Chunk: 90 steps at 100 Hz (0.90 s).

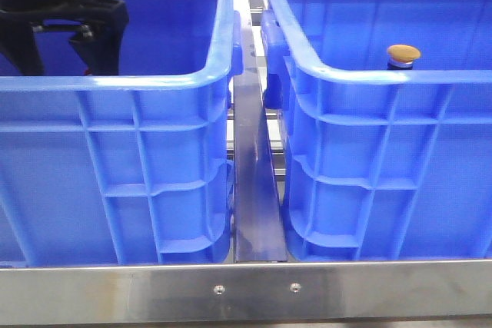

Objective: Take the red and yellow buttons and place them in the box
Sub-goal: 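Reach the left gripper into the button crate and grasp a red-capped button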

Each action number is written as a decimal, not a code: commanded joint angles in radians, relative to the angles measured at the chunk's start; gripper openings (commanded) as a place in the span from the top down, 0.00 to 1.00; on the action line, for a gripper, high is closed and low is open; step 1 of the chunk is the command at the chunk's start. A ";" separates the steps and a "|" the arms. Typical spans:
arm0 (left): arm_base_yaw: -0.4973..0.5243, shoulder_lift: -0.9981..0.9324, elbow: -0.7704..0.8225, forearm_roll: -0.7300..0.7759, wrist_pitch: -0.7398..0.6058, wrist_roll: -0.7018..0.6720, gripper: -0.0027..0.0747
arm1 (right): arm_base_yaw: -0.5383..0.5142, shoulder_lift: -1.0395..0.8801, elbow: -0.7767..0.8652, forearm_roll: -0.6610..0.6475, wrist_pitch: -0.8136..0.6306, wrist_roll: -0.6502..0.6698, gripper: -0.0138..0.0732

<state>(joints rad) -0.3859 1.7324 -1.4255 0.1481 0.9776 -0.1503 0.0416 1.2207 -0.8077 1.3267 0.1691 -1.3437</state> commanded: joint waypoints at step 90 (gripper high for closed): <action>0.072 0.041 -0.038 -0.080 -0.141 -0.012 0.17 | -0.001 0.014 -0.022 0.011 -0.002 -0.005 0.28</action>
<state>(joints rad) -0.3174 1.7981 -1.4334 0.0757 0.8583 -0.1503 0.0416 1.2563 -0.8062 1.3267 0.1730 -1.3418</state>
